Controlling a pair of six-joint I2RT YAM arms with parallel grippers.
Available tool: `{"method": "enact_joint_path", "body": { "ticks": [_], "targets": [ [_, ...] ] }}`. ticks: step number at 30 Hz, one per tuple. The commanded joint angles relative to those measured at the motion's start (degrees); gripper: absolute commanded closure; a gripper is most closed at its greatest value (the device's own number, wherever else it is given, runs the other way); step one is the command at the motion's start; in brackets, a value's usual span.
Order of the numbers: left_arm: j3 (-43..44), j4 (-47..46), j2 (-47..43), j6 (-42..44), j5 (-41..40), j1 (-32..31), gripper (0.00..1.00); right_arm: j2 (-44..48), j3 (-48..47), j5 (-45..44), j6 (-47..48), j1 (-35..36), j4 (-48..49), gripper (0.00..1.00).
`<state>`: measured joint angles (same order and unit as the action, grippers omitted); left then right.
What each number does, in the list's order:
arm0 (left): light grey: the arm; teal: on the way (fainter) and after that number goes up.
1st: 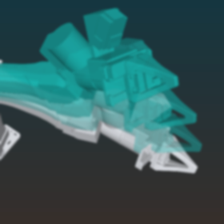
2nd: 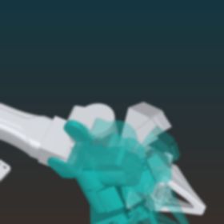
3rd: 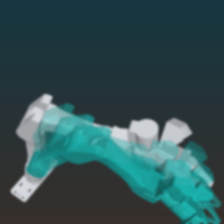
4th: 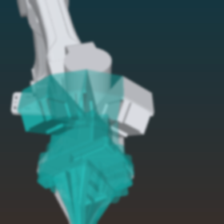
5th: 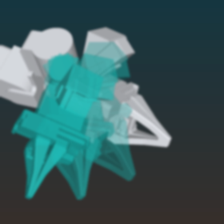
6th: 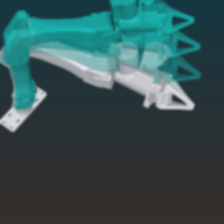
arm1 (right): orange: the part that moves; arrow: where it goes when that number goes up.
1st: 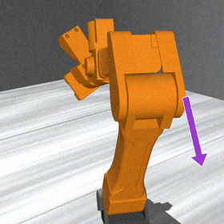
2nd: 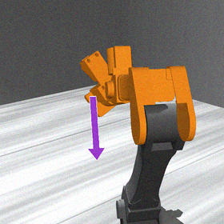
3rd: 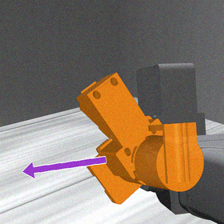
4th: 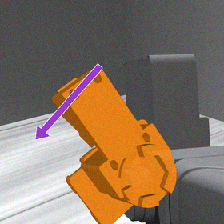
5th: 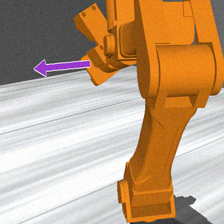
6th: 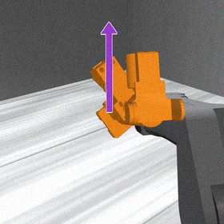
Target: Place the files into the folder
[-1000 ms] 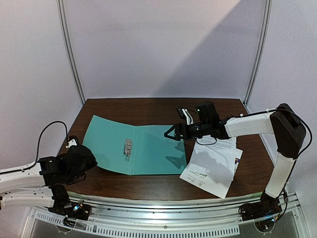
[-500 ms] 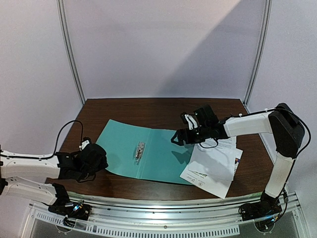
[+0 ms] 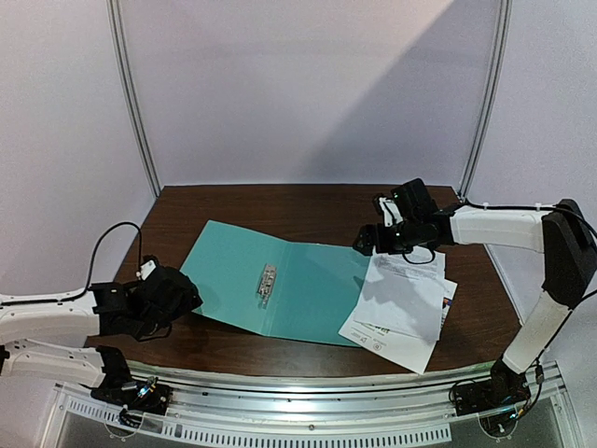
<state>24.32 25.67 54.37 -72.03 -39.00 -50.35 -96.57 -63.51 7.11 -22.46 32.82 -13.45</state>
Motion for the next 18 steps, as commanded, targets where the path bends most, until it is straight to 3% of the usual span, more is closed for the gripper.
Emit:
{"method": "enact_joint_path", "body": {
  "ticks": [1,5,11,14,18],
  "targets": [
    [1.9,7.7,-3.4,-1.3,-3.3,0.2,0.06,3.2,0.2,-2.9,-1.2,-2.1,-6.1,0.08],
    [3.1,11.2,-6.2,-1.8,-4.7,0.2,0.01,5.4,1.5,-2.9,-2.2,-5.3,-8.9,0.08],
    [6.5,18.5,-8.7,-2.3,-9.2,0.3,0.00,10.5,4.9,-2.1,-3.4,-11.7,-11.8,0.09],
    [8.2,16.8,-9.6,3.7,-10.4,0.3,0.01,12.2,7.3,-0.5,-4.3,-15.4,-12.5,0.09],
    [9.8,5.5,-8.5,18.0,-7.9,0.3,0.01,14.7,11.1,3.4,-5.2,-20.1,-11.6,0.10]
  ]
}}
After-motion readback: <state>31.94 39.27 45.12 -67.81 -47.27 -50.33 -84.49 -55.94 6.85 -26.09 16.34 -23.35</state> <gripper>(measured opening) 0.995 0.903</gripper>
